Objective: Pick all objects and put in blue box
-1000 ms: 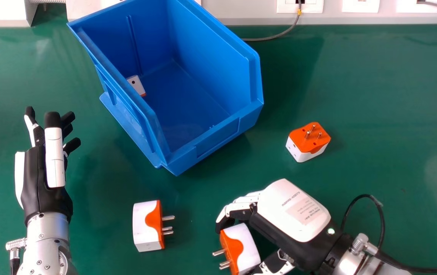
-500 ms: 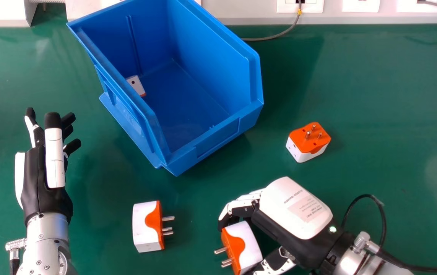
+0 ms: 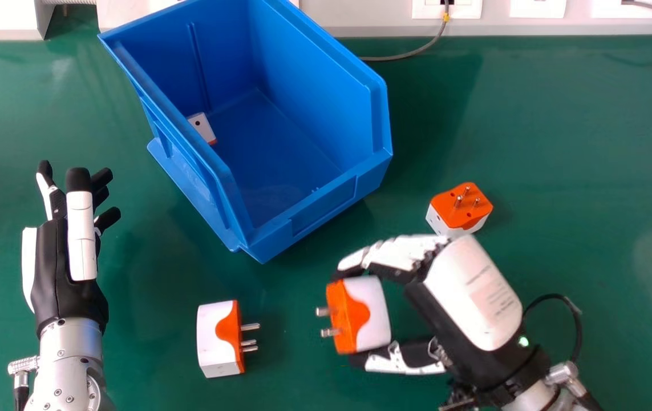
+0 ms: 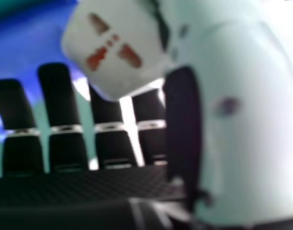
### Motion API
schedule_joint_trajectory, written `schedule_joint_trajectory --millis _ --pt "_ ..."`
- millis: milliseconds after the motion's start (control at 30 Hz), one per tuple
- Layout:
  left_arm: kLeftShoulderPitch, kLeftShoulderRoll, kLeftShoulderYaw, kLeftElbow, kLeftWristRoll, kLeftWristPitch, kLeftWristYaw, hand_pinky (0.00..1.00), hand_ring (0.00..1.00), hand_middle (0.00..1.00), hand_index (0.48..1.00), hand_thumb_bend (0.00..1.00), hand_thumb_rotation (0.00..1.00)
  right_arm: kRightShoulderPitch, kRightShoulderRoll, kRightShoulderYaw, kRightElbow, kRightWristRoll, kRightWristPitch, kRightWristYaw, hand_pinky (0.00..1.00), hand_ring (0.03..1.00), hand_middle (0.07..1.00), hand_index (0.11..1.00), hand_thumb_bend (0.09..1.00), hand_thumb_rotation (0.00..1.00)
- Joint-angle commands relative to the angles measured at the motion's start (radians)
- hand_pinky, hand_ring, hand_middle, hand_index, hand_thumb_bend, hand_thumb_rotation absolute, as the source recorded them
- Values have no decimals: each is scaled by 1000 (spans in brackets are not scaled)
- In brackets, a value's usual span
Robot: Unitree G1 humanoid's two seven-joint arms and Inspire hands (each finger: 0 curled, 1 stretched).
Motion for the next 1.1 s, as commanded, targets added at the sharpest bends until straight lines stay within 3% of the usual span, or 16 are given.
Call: schedule_joint_trajectory --millis 0,567,733,867,1067 --pt "-4 3 1 -12 7 -13 4 839 899 862 950 955 992 -39 0 2 14 -8 -30 -81 355 472 538 489 498 1" --pt "-17 1 -3 10 11 -21 11 834 898 862 950 949 991 -67 -7 35 61 -37 -57 -185 353 457 531 471 499 0" --pt "-32 -4 -7 36 13 -31 16 834 898 862 950 947 991 -87 -7 40 97 -42 -71 -232 353 455 530 469 500 0" --pt "-45 -11 -16 57 25 -41 30 839 898 862 950 944 990 -135 6 31 118 -53 -41 -275 353 455 529 469 500 0" --pt "-76 -6 -14 106 29 -53 30 842 898 862 950 939 990 -232 21 5 78 -65 59 -329 353 460 532 471 499 0"
